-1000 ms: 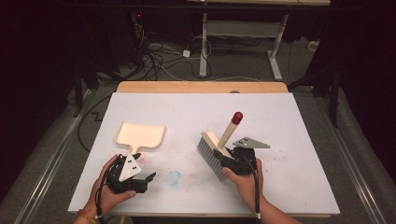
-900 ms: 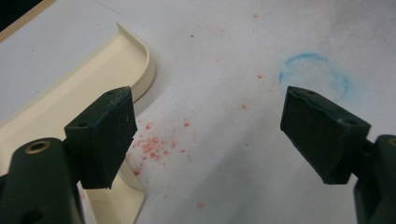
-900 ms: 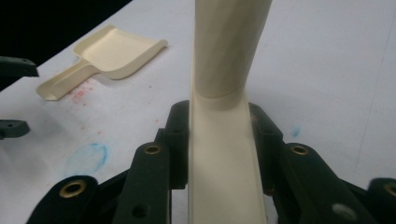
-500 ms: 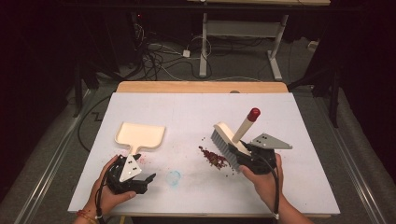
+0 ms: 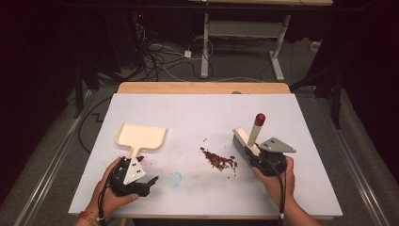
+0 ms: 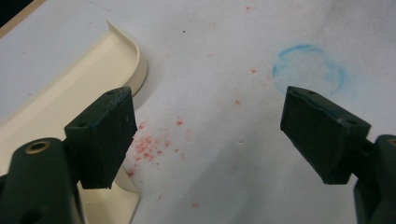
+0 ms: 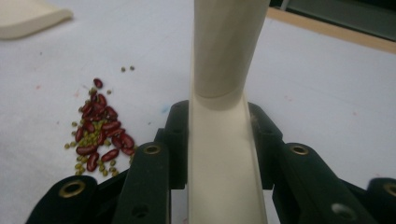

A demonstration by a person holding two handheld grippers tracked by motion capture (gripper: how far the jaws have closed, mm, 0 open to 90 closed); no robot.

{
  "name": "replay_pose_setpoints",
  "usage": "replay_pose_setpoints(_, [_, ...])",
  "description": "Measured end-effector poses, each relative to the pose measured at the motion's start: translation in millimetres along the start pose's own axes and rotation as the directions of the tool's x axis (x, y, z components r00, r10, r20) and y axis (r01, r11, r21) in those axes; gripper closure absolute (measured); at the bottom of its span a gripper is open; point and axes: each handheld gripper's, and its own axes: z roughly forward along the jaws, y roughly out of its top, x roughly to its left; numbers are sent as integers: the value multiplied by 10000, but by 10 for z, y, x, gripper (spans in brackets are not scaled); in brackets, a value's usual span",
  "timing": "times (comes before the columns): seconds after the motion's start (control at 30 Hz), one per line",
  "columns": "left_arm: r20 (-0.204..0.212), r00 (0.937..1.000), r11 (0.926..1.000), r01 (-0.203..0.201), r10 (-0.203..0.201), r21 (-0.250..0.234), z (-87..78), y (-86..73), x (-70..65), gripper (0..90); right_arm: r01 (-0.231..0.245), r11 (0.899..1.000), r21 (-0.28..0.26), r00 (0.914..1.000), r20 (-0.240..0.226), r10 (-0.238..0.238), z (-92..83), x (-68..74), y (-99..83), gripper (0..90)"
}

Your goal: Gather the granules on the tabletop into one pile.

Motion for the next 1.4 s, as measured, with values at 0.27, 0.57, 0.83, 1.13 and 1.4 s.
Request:
replay_pose_setpoints(0.27, [31,10000,10000,-28,28,-15,-2,-2,1,178,639,9980,-26,9978,-175,-640,86,352,35,678])
replay_pose_setpoints(0.57, [90,10000,10000,39,-39,-46,1,-3,10,178,865,9957,-317,9962,-103,-869,223,640,122,678])
replay_pose_setpoints(0.83, [65,10000,10000,62,-62,-37,4,-7,20,178,1051,9928,-569,9944,-57,-1056,262,657,160,678])
replay_pose_setpoints(1.13, [31,9999,9999,111,-111,5,-4,-20,25,178,903,9823,-1639,9881,-1086,-1089,-70,251,209,678])
replay_pose_setpoints(1.4, [-39,9999,9998,166,-165,89,7,-16,33,178,1728,9567,-2341,8947,-3688,-2519,-363,99,131,677])
